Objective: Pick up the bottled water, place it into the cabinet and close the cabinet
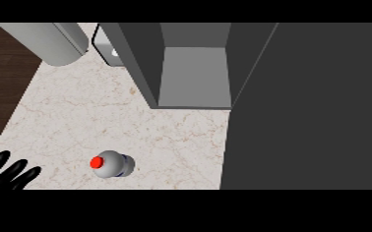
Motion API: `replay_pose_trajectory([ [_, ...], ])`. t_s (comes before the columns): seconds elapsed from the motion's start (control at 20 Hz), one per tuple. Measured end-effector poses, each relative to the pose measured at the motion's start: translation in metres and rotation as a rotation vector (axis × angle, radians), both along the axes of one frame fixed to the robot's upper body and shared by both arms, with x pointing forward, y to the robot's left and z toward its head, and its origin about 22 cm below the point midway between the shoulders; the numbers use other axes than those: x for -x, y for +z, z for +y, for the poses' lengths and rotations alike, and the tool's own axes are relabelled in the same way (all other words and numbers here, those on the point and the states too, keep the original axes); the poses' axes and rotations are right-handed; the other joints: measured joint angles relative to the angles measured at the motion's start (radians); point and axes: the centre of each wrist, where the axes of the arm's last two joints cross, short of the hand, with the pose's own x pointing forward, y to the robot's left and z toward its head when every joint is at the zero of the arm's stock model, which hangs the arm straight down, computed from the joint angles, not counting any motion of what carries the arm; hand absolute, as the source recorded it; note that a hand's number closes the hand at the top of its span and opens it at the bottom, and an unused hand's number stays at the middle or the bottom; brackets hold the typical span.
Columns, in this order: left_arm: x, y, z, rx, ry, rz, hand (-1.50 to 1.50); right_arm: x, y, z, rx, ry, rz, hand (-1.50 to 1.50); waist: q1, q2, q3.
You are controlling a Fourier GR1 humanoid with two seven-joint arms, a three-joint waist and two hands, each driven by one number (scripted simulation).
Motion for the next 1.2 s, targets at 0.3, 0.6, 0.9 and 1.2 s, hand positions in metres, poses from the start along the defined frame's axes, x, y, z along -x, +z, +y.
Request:
replay_pose_trajectory([
  [0.3, 0.012, 0.014, 0.021, -0.002, 0.02, 0.035, -1.5, 0.004, 0.004, 0.008, -0.014, 0.016, 0.022, -1.5, 0.0, 0.001, 0.0],
  [0.6, 0.022, 0.026, 0.033, -0.005, 0.012, 0.036, -1.5, 0.003, 0.012, 0.017, -0.038, 0.026, 0.046, -1.5, -0.002, 0.001, 0.0],
  [0.9, 0.022, 0.025, 0.03, 0.022, 0.026, 0.049, -1.5, 0.003, 0.015, 0.021, -0.05, 0.034, 0.06, -1.5, -0.009, 0.002, 0.0],
  [1.2, 0.021, 0.023, 0.029, 0.04, 0.032, 0.029, -1.5, 0.001, 0.021, 0.024, -0.04, 0.041, 0.058, -1.5, -0.012, 0.002, 0.0],
])
